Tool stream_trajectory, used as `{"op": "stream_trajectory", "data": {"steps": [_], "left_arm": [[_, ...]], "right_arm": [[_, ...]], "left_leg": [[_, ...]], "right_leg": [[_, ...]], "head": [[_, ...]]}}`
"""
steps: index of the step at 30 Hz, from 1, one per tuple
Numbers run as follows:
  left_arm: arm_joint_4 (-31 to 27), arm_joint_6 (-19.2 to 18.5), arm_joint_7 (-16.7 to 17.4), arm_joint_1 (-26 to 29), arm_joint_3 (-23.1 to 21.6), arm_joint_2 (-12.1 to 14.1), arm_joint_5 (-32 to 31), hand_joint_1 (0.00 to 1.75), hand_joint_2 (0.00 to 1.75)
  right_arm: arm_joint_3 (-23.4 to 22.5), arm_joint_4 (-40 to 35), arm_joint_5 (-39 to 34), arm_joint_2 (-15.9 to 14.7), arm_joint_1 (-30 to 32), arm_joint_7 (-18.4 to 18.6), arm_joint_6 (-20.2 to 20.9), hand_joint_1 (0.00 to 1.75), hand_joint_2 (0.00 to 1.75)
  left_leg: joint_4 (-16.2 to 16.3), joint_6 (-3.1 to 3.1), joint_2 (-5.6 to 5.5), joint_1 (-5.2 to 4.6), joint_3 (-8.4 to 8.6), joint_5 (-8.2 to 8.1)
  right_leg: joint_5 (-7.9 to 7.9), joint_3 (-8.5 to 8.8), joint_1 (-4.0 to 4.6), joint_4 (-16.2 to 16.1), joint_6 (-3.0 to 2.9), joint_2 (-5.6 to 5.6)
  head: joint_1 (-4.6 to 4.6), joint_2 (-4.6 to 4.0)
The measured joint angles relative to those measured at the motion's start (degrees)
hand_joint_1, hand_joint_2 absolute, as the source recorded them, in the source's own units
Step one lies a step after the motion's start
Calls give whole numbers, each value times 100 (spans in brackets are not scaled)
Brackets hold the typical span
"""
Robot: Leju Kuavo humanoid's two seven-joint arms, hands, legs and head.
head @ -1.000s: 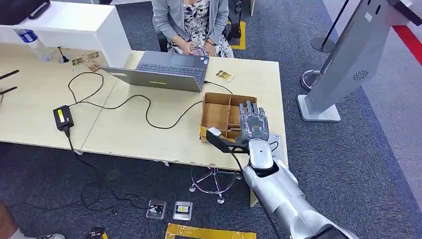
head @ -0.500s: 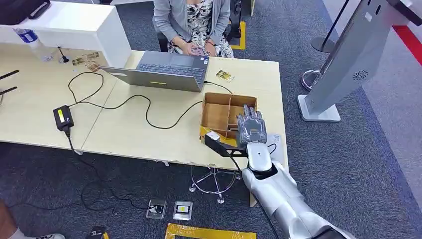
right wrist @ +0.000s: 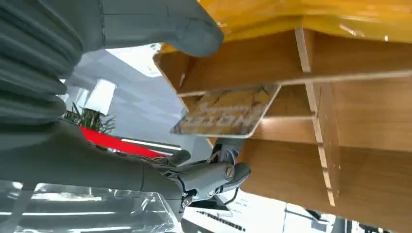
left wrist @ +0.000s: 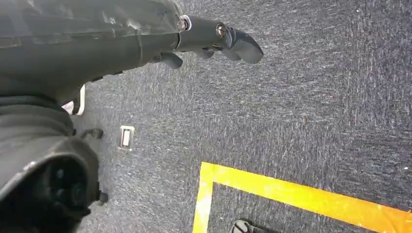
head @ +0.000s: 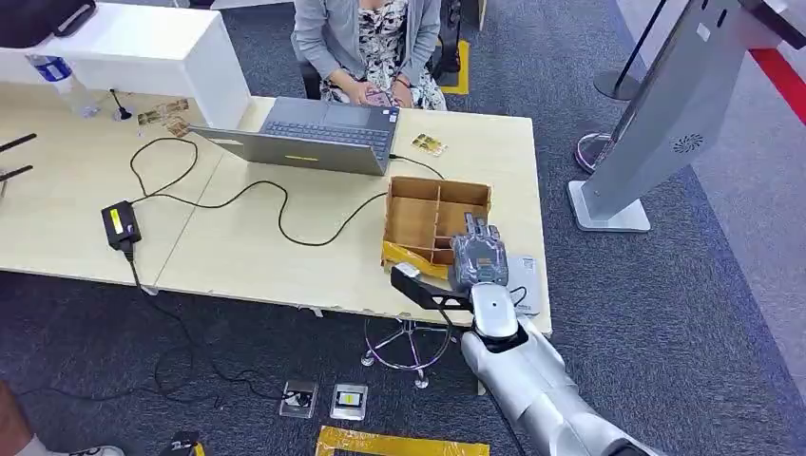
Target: Pass the card to the sensor for recognition and then transmit it.
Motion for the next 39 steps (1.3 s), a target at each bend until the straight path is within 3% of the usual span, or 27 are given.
{"op": "stream_trajectory", "data": {"steps": [4, 5, 6, 29, 39], "left_arm": [[0, -33, -4, 0, -4, 0, -2, 0, 0], [0, -33, -4, 0, -4, 2, -2, 0, 0], [0, -33, -4, 0, -4, 2, 0, 0, 0], [0, -4, -26, -6, -101, -4, 31, 0, 0], [0, -35, -33, -55, -107, -9, -26, 0, 0]], "right_arm": [[-50, 7, -31, 2, 32, -22, -59, 147, 175], [-59, 7, -53, 2, 44, -26, -68, 154, 175], [-72, 7, -64, 2, 55, -28, -87, 175, 175], [-173, 53, -101, -26, 32, -197, -372, 175, 175], [-302, -184, -53, -52, -408, -186, -382, 175, 175]], "left_leg": [[0, 0, 0, 0, 0, 0], [0, 0, 0, 0, 0, 0], [0, 0, 0, 0, 0, 0], [0, 0, 0, 0, 1, 0], [1, -1, 1, 0, 1, 1]], "right_leg": [[0, 0, 0, 0, 0, 0], [0, 0, 0, 0, 0, 0], [0, 0, 0, 0, 0, 0], [0, 1, 0, 0, 0, 0], [2, 1, 0, 1, 0, 4]], "head": [[-2, 0], [0, 0], [-2, 0], [-2, 0], [0, 0]]}}
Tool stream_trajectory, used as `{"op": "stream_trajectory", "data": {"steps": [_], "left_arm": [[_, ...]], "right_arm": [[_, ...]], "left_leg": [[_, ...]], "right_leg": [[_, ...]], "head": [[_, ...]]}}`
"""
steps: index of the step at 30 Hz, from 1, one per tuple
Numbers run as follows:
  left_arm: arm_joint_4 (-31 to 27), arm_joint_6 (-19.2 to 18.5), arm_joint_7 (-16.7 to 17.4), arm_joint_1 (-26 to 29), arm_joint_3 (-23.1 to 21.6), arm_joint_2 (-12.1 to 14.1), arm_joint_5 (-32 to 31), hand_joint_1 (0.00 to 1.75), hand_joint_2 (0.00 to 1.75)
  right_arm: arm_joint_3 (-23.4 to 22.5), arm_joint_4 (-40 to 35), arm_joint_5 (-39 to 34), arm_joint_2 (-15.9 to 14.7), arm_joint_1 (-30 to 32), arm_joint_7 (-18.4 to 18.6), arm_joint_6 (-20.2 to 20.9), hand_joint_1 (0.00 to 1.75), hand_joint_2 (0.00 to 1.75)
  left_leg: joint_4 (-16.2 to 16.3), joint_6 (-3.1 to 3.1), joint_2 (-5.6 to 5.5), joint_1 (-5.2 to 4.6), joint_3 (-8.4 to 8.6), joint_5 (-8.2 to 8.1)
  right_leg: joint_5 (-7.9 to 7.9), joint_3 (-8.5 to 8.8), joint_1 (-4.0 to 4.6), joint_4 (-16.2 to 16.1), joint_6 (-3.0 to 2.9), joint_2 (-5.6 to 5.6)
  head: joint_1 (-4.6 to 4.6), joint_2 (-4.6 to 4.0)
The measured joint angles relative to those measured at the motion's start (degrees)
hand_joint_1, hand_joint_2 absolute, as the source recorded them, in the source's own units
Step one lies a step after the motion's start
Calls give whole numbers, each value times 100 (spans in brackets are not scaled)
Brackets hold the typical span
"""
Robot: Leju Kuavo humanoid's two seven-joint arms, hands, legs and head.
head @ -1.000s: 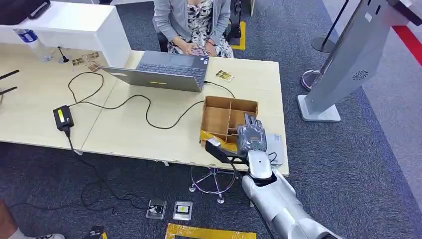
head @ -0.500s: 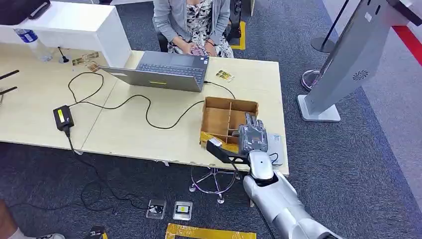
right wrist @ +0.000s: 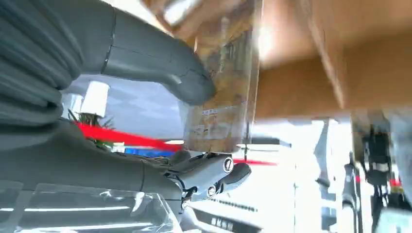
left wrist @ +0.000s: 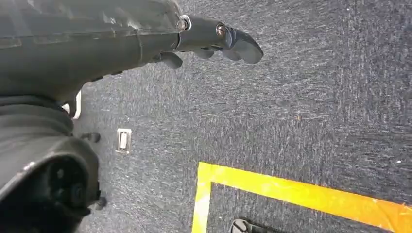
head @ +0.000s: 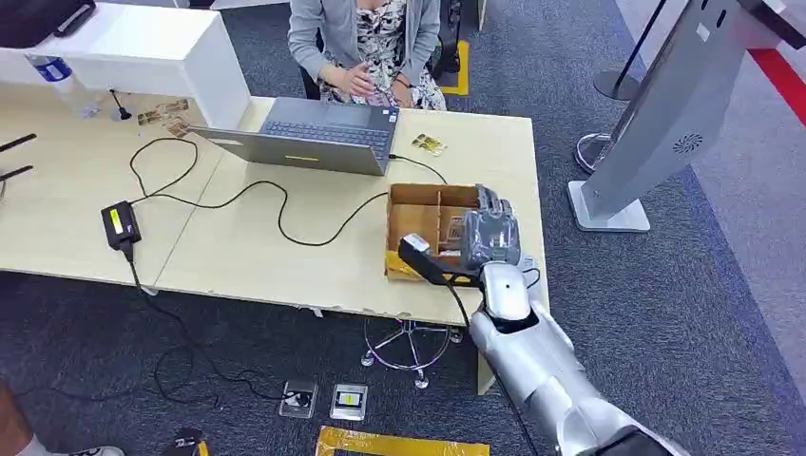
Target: Pass the card to the sensor for recognition and then transmit it.
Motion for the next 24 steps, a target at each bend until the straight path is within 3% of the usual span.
{"op": "stream_trajectory", "data": {"steps": [11, 24], "left_arm": [[0, -7, -63, -37, -44, 0, -4, 0, 0], [0, 2, -72, -39, -127, 0, 13, 0, 0]], "right_arm": [[-212, -876, 90, -76, -553, 31, 210, 175, 175], [-271, -1075, 50, -85, -582, -103, -85, 175, 175]], "left_leg": [[1, 0, 0, 0, 0, 0], [0, 0, 0, 0, 0, 0]], "right_leg": [[0, 0, 0, 0, 0, 0], [0, -1, 0, 0, 0, 2]], "head": [[-2, 0], [-2, 0]]}}
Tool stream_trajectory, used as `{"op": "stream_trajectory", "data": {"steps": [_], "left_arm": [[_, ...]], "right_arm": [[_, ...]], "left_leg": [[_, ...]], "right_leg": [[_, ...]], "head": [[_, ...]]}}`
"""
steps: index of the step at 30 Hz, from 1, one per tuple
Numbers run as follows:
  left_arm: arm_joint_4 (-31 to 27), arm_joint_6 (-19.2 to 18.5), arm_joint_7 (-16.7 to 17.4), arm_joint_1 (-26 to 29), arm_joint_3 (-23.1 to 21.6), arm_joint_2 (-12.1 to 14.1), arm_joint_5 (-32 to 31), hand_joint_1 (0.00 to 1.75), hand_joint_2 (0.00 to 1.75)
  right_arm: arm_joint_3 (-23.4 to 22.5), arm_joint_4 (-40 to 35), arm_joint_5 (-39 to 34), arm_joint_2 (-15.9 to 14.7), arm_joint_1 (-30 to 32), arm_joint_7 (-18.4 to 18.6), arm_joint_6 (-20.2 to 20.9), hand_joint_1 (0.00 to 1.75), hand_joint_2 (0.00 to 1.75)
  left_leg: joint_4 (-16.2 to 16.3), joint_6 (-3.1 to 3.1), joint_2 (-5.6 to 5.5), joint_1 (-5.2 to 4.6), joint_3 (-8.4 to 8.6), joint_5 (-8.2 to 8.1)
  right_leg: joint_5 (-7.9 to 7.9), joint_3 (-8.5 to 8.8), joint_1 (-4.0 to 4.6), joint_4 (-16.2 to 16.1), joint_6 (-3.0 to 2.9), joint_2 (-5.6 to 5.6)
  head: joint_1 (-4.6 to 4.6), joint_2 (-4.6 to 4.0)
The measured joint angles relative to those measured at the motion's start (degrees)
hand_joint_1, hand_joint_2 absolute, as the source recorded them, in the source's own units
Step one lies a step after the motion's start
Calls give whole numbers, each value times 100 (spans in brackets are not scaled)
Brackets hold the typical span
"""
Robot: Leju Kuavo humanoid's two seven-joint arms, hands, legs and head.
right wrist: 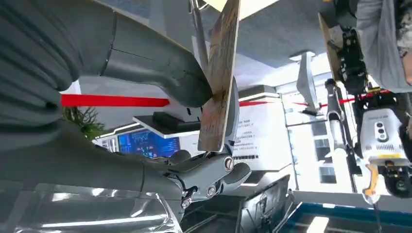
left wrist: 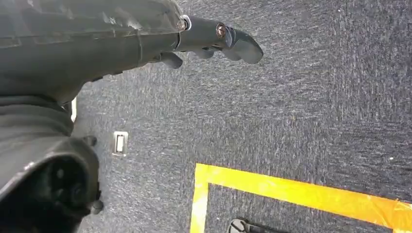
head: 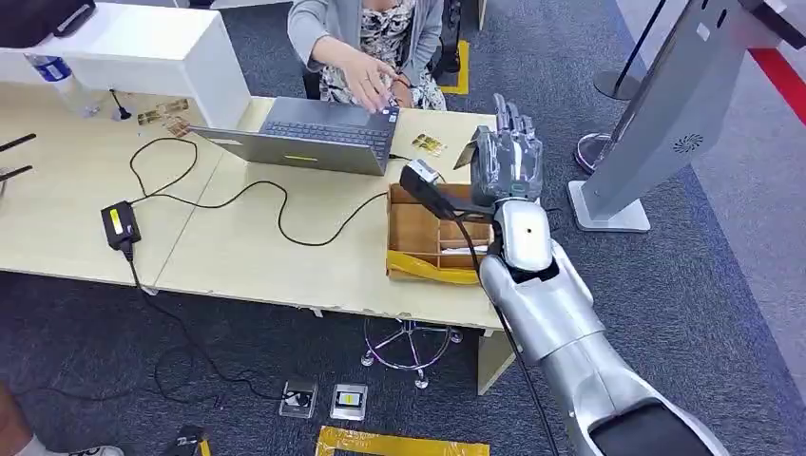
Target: Pass the card to the sensor for recognition and then transmit it.
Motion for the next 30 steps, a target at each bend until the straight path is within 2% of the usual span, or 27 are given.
{"op": "stream_trajectory", "data": {"steps": [10, 19, 30], "left_arm": [[0, 11, 66, -78, -39, -59, -7, 0, 0], [0, 48, 177, -172, -103, -112, -48, 0, 0], [0, 114, 219, -180, -155, -164, -4, 0, 0]], "right_arm": [[-140, 575, -205, 52, -263, -96, -33, 175, 175], [-138, 1117, -9, 170, -698, 144, 409, 175, 175], [-136, 1373, 50, 417, -913, 136, 446, 175, 175]], "left_leg": [[0, 0, -1, 0, -1, 0], [0, 0, -1, 0, -3, 0], [0, 0, -1, 1, -4, 0]], "right_leg": [[0, 0, -1, -1, 0, -1], [0, -3, 0, 0, 0, -2], [0, -3, 1, 1, 0, -2]], "head": [[0, 0], [0, 0], [0, 0]]}}
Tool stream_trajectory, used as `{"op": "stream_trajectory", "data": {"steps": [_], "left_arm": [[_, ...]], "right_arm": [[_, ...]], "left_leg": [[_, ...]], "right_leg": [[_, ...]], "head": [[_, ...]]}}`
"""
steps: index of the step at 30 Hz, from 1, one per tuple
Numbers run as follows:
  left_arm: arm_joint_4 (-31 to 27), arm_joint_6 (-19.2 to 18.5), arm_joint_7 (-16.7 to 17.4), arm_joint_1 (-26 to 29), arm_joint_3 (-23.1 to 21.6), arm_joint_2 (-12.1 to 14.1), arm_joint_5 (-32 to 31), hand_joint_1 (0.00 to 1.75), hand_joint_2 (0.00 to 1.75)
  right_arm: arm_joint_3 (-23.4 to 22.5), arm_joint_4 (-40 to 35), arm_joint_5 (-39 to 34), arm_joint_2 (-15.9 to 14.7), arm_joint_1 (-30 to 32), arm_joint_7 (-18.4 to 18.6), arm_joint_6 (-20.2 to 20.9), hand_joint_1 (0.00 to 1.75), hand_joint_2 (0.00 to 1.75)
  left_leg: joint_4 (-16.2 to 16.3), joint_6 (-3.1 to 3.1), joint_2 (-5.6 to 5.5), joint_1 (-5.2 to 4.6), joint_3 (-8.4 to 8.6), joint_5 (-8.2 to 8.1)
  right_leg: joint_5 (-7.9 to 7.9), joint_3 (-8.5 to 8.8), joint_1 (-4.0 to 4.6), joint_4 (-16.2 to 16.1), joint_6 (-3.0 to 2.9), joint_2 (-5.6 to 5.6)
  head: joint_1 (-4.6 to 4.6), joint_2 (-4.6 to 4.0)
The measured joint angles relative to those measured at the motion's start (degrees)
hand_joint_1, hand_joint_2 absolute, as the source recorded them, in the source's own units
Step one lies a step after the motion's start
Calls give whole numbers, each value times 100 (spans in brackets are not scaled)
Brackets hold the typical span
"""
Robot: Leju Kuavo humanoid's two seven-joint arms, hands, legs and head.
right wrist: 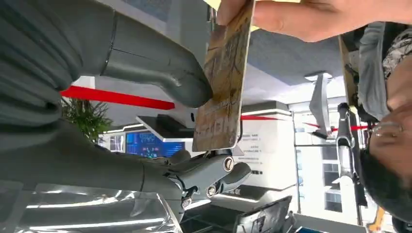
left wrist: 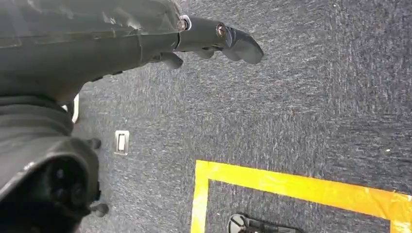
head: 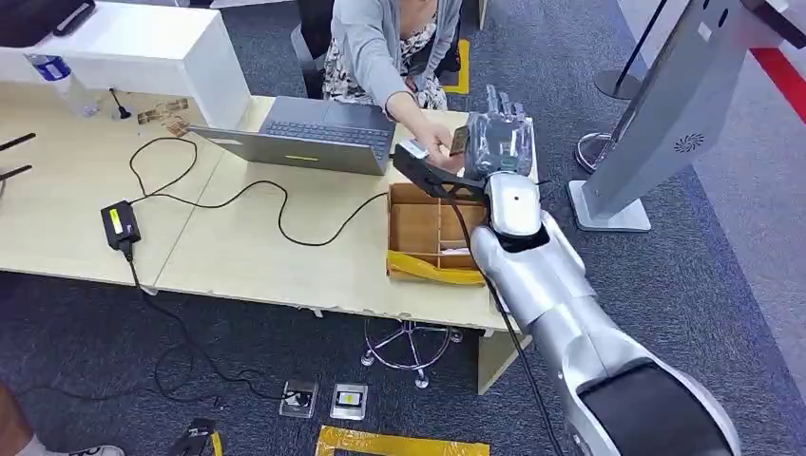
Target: Pass the card to the sensor for recognition and then transmit it.
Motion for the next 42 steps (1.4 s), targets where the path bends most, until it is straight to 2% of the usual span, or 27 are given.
{"op": "stream_trajectory", "data": {"steps": [13, 14, 17, 20, 25, 33, 37, 39, 42], "left_arm": [[0, 44, 9, 15, -7, -22, 76, 0, 0], [0, 52, 9, 23, -7, -24, 81, 0, 0], [0, 66, 9, 40, -7, -28, 90, 0, 0], [0, 63, 9, 45, -7, -28, 94, 0, 0], [0, 70, 9, 58, -7, -28, 138, 0, 0], [0, 68, 9, 91, -9, -28, 195, 0, 0], [0, 68, 2, 113, -9, -28, 284, 0, 0], [0, 68, -20, 147, -9, -28, 308, 0, 0], [0, 85, -31, 243, -9, -28, 363, 0, 0]], "right_arm": [[2, 210, 81, 206, -36, -135, -15, 173, 175], [2, 223, 85, 230, -37, -149, -15, 0, 0], [2, 245, 70, 282, -36, -181, 43, 0, 0], [2, 282, -94, 324, -14, -348, 383, 0, 0], [2, 291, -153, 352, -5, -520, 310, 0, 0], [-4, 293, -348, 278, -109, -603, 363, 0, 0], [-109, 293, -751, 90, -180, -555, 376, 0, 0], [-243, 304, -958, -140, -220, -516, 435, 0, 0], [-464, 319, -1195, -736, -340, -619, 468, 0, 0]], "left_leg": [[0, 0, -2, 0, -5, 0], [0, 0, -2, 1, -5, 0], [0, 0, -2, 1, -5, -1], [0, 0, -2, 0, -4, -1], [0, 0, -2, 0, -2, -1], [1, -1, -2, 1, 0, -1], [2, 0, -1, 0, 2, -1], [3, 0, -6, -3, 1, -1], [9, 2, -12, -7, 2, -1]], "right_leg": [[-2, 0, 1, 0, -1, -8], [-4, 0, 1, 0, -5, -8], [-4, -1, 1, 0, -6, -7], [-4, -1, 1, -1, -6, -6], [-4, 0, 1, 0, -6, -7], [-4, -1, 2, -1, -6, -5], [-4, -1, 1, -2, -6, -5], [-3, 0, -2, -3, -5, -12], [0, 2, -6, -8, 0, -19]], "head": [[0, 0], [2, 0], [0, 0], [2, -2], [2, 0], [0, 0], [0, 0], [-4, 0], [2, 0]]}}
